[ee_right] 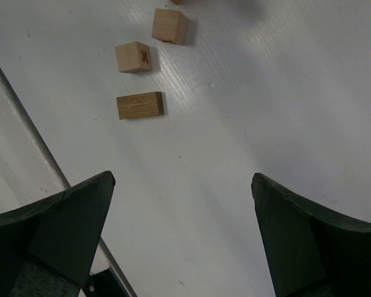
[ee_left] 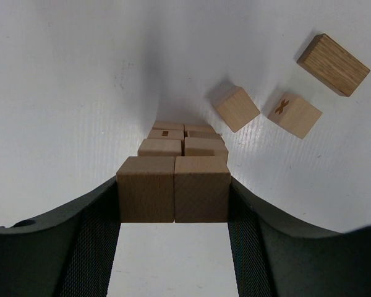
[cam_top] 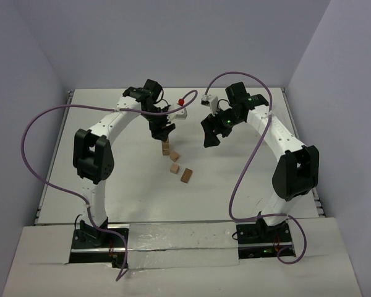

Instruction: Build the wood block tower

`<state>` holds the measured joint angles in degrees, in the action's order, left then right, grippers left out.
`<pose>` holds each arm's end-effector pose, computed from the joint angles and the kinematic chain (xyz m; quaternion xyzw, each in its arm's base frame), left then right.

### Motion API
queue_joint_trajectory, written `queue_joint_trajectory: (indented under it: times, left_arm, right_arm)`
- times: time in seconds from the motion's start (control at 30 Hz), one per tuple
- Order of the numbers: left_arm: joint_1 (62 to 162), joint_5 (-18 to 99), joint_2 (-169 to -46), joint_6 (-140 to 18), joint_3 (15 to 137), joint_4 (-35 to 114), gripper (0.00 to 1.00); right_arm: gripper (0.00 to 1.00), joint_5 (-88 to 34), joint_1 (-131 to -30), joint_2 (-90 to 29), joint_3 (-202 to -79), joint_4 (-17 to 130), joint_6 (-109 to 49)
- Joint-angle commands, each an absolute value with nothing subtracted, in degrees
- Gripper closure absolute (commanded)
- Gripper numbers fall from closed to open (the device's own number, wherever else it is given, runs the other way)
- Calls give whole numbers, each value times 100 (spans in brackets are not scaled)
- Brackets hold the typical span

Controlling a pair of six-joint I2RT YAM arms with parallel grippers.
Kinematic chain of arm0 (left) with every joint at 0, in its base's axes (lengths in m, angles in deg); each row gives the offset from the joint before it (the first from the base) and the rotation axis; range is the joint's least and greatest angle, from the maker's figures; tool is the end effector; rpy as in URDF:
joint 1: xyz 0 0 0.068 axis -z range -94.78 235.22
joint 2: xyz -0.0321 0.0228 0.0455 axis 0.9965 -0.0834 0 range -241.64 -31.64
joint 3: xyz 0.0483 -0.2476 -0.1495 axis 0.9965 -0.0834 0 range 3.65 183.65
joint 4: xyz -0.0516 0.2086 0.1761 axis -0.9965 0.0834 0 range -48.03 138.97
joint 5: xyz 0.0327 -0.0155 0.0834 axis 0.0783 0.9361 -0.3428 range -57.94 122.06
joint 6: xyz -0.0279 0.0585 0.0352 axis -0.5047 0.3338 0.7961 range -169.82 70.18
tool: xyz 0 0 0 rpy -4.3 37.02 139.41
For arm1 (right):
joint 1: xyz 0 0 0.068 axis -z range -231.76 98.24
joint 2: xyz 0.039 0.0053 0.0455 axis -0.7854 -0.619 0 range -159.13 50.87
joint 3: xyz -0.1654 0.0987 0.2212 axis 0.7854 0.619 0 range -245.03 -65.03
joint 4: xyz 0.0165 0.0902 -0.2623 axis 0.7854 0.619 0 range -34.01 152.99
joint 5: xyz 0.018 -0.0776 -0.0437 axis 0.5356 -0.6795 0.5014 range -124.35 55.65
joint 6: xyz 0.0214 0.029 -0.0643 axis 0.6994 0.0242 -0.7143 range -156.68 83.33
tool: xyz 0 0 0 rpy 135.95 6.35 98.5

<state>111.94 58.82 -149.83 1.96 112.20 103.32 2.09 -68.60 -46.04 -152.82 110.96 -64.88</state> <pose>0.4033 -0.2341 0.2579 0.6367 0.7189 -0.1880 0.2063 0.3501 0.1442 0.3031 -0.4194 0.8282 0.2821 0.2421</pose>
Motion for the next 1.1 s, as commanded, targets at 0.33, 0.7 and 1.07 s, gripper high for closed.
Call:
queue_joint_trajectory:
  times: [0.33, 0.7, 1.07]
  left_arm:
    - [11255, 5871, -14955, 213, 11167, 10147, 63]
    - [11262, 5845, -14952, 228, 11055, 10103, 59]
    - [11289, 5871, -14897, 230, 11009, 10077, 57]
  right_arm:
    - [0, 291, -6826, -4630, -15578, 11198, -6552]
    - [0, 335, -6819, -4704, -15659, 11233, -6535]
    - [0, 369, -6821, -4722, -15661, 11250, -6540]
